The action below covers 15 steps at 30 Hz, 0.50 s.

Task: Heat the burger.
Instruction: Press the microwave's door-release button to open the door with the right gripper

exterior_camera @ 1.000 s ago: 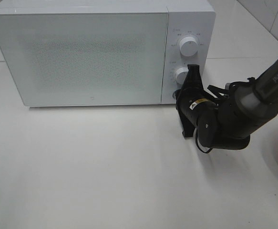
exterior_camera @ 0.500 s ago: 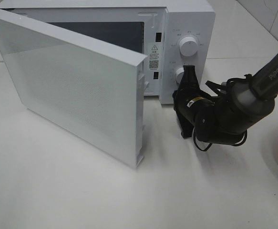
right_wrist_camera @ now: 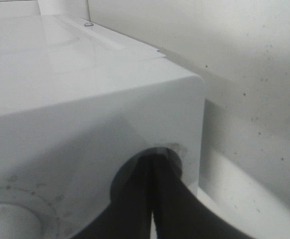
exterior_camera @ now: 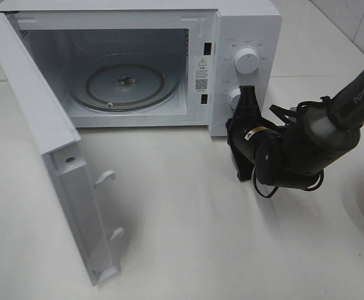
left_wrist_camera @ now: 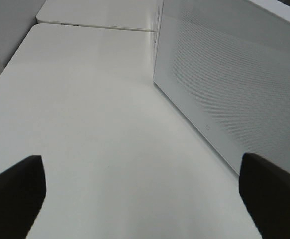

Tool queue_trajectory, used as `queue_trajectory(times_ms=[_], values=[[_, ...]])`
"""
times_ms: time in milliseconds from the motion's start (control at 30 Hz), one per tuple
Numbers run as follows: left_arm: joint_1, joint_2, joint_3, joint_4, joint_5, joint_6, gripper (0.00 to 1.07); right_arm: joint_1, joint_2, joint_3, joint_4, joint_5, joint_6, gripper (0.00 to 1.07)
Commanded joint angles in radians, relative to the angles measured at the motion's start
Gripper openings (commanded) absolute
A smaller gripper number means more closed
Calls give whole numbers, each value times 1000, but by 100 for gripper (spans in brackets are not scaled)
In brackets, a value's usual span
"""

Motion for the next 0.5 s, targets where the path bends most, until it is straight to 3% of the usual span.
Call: queue_trajectory(times_ms=[33, 233, 500], values=[[0, -18, 3, 1, -10, -6, 98, -50, -17, -86, -68, -214, 6, 0], [0, -18, 3, 1, -10, -6, 98, -50, -47, -53, -67, -185, 2, 0], [0, -18, 3, 1, -10, -6, 98, -50, -111, 23, -121, 4, -4, 0]])
